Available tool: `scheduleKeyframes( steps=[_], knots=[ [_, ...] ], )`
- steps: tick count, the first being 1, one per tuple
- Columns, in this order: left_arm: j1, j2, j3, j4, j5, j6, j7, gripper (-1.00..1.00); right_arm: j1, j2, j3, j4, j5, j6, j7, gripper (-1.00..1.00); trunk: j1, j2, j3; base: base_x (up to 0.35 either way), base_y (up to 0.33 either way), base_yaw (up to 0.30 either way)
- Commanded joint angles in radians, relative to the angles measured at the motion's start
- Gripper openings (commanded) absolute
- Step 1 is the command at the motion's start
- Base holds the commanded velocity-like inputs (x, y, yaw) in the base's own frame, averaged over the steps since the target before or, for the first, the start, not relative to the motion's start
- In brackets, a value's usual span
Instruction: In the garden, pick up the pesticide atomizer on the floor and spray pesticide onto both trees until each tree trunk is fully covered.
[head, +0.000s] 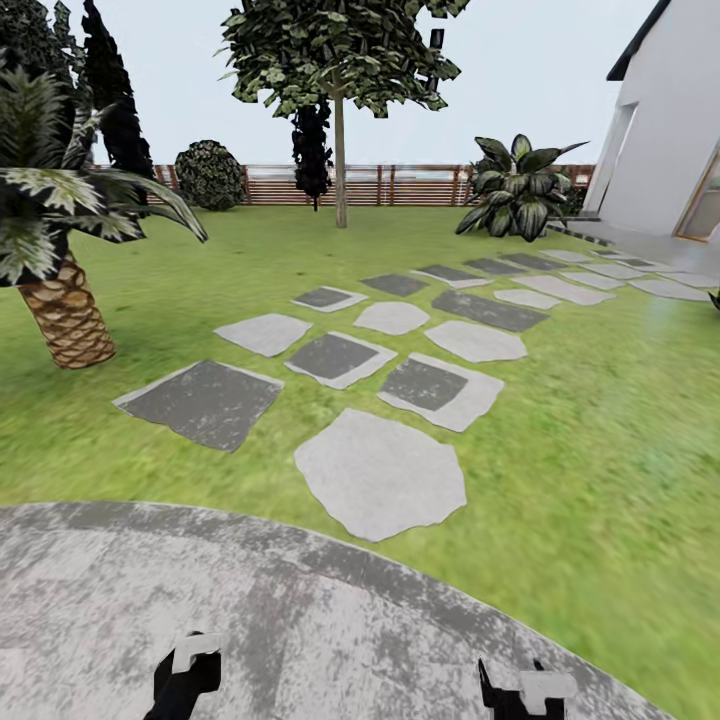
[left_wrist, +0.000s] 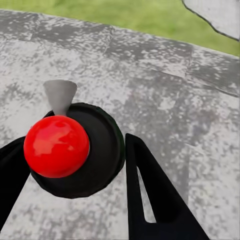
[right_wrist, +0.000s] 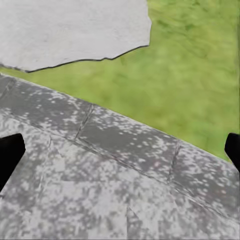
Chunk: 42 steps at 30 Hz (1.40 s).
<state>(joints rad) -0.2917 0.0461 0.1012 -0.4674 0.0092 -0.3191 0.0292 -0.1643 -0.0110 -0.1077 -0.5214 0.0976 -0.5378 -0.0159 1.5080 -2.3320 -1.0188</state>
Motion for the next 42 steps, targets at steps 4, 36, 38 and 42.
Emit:
scheduleKeyframes(
  steps=[4, 36, 38, 42],
  knots=[
    [0.000, -0.001, 0.000, 0.001, 0.000, 0.000, -0.001, -1.00, 0.000, 0.001, 0.001, -0.014, 0.003, 0.001, 0.001, 1.00, 0.000, 0.000, 0.000, 0.338, 0.000, 0.000],
    [0.049, 0.008, 0.002, 0.003, -0.007, 0.001, 0.008, -1.00, 0.000, -0.009, 0.064, 0.104, 0.006, 0.001, 0.000, 1.00, 0.000, 0.000, 0.000, 0.338, 0.000, 0.000],
    [0.050, 0.009, 0.002, 0.004, -0.007, 0.001, 0.008, -1.00, 0.000, -0.009, 0.062, 0.104, 0.005, 0.001, 0.000, 1.00, 0.000, 0.000, 0.000, 0.338, 0.000, 0.000],
    [0.051, 0.009, 0.002, 0.011, -0.008, 0.000, 0.008, -1.00, 0.000, -0.009, 0.064, 0.103, 0.005, 0.001, 0.000, 1.00, 0.000, 0.000, 0.000, 0.338, 0.000, 0.000]
  ],
)
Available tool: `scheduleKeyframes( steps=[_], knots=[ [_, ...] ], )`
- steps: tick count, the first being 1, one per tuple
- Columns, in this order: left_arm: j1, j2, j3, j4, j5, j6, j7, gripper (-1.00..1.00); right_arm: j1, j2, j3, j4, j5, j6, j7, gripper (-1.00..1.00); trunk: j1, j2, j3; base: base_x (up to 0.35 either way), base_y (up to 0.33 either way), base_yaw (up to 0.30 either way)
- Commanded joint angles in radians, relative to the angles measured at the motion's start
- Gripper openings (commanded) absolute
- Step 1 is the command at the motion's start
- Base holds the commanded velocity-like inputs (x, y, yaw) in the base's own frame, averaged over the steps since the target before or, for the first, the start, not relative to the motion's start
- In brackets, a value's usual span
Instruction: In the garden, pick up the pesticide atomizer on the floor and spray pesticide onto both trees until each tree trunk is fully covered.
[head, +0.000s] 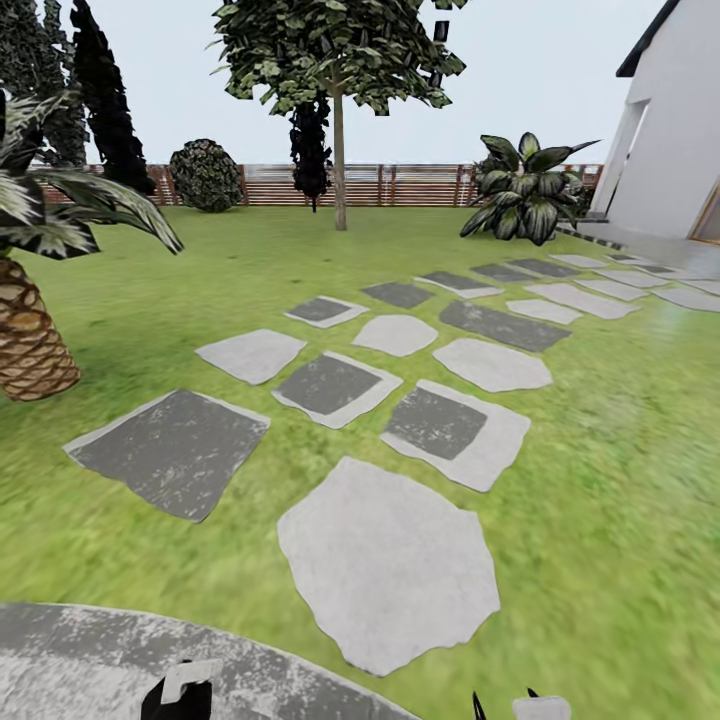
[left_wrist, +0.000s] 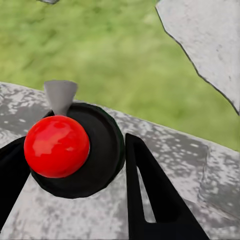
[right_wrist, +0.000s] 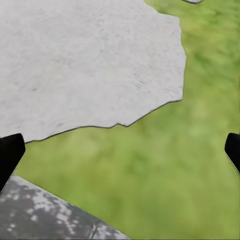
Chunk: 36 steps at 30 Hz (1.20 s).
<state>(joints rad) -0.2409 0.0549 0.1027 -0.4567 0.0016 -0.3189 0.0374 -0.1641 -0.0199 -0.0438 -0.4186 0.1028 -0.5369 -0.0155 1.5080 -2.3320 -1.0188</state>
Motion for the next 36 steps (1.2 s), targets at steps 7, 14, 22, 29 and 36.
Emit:
scheduleKeyframes(
  steps=[7, 14, 22, 29, 36],
  knots=[
    [-0.005, -0.010, -0.010, -0.021, -0.011, 0.001, -0.003, -1.00, 0.000, 0.000, 0.001, -0.001, 0.000, -0.001, 0.000, 1.00, 0.000, 0.000, 0.000, 0.338, 0.000, 0.000],
    [-0.005, -0.026, -0.009, -0.045, -0.014, 0.001, -0.003, -1.00, 0.000, 0.000, -0.004, -0.003, -0.001, -0.002, -0.002, 1.00, 0.000, 0.000, 0.000, 0.338, 0.000, 0.000],
    [-0.005, -0.022, -0.009, -0.017, -0.016, -0.002, -0.002, -1.00, 0.000, 0.000, 0.002, 0.002, 0.000, -0.002, 0.000, 1.00, 0.000, 0.000, 0.000, 0.338, 0.000, 0.000],
    [-0.005, -0.021, -0.006, -0.013, -0.011, -0.002, -0.002, -1.00, 0.000, 0.000, 0.002, 0.001, 0.000, -0.002, 0.000, 1.00, 0.000, 0.000, 0.000, 0.338, 0.000, 0.000],
    [-0.005, -0.018, -0.003, -0.014, -0.009, -0.002, -0.001, -1.00, 0.000, 0.000, 0.002, 0.002, 0.000, -0.002, 0.000, 1.00, 0.000, 0.000, 0.000, 0.338, 0.000, 0.000]
  ],
)
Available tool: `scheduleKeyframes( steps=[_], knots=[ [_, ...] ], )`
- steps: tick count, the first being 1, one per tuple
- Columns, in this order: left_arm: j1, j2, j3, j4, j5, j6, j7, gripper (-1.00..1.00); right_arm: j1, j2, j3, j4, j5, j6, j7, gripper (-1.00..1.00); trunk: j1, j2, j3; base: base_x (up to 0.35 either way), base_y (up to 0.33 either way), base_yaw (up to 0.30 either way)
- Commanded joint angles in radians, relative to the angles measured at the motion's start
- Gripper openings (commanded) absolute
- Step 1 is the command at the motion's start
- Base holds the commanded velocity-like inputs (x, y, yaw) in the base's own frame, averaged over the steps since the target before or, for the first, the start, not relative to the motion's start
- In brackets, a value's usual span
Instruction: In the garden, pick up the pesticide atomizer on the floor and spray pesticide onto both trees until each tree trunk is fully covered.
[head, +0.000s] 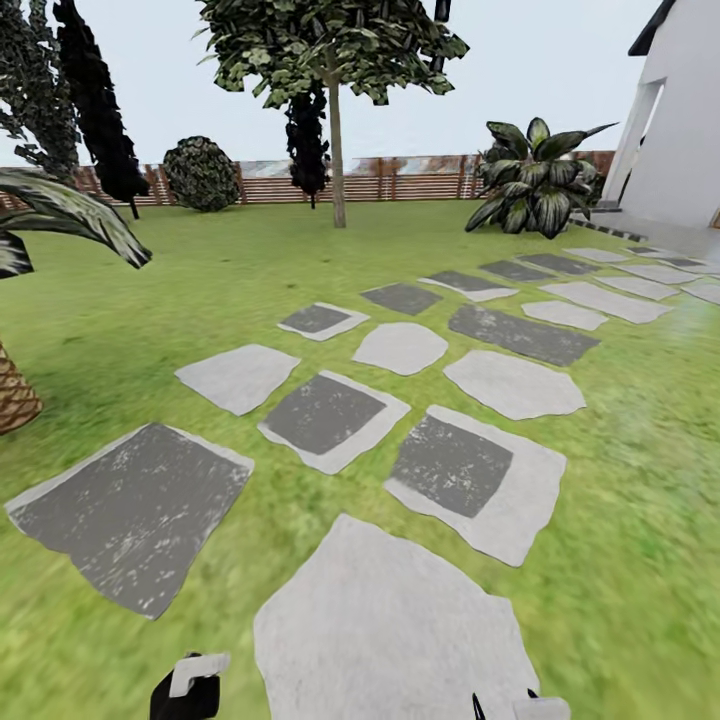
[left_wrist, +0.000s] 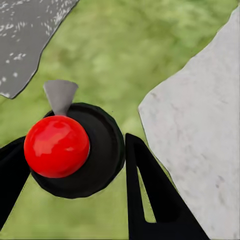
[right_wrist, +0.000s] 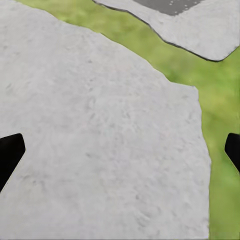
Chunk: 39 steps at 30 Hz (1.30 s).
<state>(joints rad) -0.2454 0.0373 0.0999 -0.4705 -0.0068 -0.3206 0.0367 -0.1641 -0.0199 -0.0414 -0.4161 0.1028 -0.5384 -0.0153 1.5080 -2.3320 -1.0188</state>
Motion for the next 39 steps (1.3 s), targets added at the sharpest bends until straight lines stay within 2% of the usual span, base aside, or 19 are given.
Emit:
scheduleKeyframes(
  steps=[1, 39],
  knots=[
    [0.000, 0.001, 0.000, 0.000, 0.000, 0.000, 0.000, -1.00, 0.000, 0.000, 0.000, 0.000, 0.000, 0.000, 0.000, 1.00, 0.000, 0.000, 0.000, 0.338, 0.000, 0.000],
    [0.000, 0.003, 0.000, 0.001, -0.004, 0.000, -0.001, -1.00, 0.000, 0.000, 0.001, 0.002, 0.001, 0.000, 0.000, 1.00, 0.000, 0.000, 0.003, 0.338, 0.000, 0.000]
  ],
)
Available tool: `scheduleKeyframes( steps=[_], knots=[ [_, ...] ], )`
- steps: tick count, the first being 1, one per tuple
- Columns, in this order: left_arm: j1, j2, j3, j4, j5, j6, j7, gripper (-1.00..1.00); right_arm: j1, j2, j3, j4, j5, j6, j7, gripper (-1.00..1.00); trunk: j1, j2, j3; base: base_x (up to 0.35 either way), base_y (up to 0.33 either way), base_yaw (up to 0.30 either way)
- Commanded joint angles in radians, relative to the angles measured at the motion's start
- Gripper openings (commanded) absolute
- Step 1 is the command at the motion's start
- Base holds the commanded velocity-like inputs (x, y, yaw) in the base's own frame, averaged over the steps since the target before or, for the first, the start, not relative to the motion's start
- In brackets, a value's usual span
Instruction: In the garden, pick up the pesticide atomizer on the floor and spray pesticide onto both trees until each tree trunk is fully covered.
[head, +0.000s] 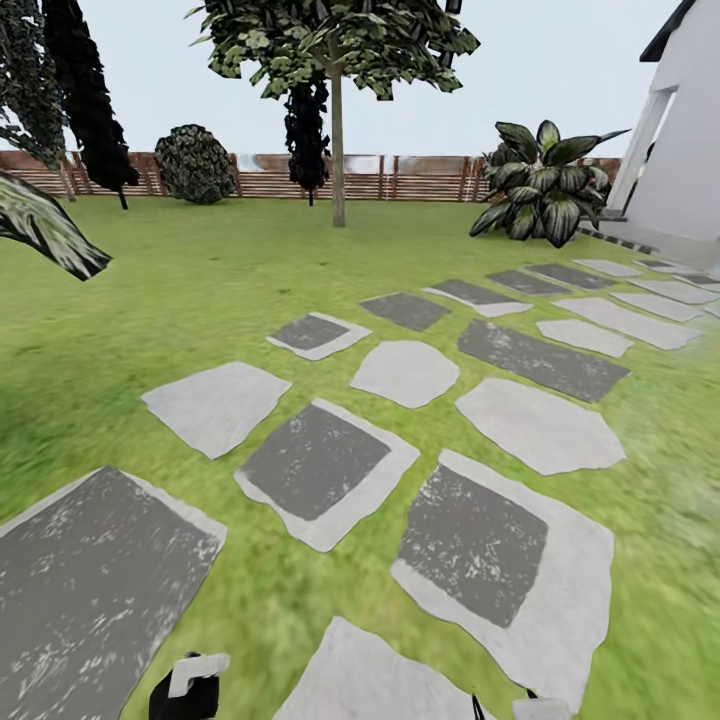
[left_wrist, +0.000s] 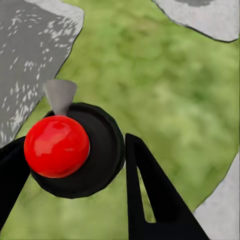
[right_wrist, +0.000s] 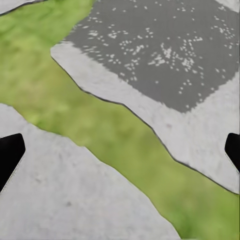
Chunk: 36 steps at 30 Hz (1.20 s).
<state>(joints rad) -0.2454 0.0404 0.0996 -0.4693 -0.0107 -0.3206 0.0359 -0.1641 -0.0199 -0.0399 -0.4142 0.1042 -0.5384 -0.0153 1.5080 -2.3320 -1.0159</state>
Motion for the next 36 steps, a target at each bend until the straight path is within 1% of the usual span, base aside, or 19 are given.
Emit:
scheduleKeyframes(
  steps=[1, 9, 36],
  knots=[
    [0.000, 0.000, 0.000, 0.000, 0.000, 0.000, -0.001, -1.00, 0.000, 0.000, 0.000, 0.000, 0.000, 0.000, 0.000, 1.00, 0.000, 0.000, 0.001, 0.338, 0.000, 0.022],
    [0.000, -0.001, 0.000, 0.000, 0.000, 0.000, -0.001, -1.00, 0.000, 0.001, 0.000, 0.000, 0.000, 0.000, 0.000, 1.00, 0.000, 0.000, 0.010, 0.338, 0.000, 0.053],
    [0.000, -0.001, 0.000, 0.000, 0.001, 0.000, -0.001, -1.00, 0.000, 0.002, 0.000, 0.000, 0.000, 0.000, 0.000, 1.00, 0.000, 0.000, 0.010, 0.338, 0.000, 0.002]
  ],
)
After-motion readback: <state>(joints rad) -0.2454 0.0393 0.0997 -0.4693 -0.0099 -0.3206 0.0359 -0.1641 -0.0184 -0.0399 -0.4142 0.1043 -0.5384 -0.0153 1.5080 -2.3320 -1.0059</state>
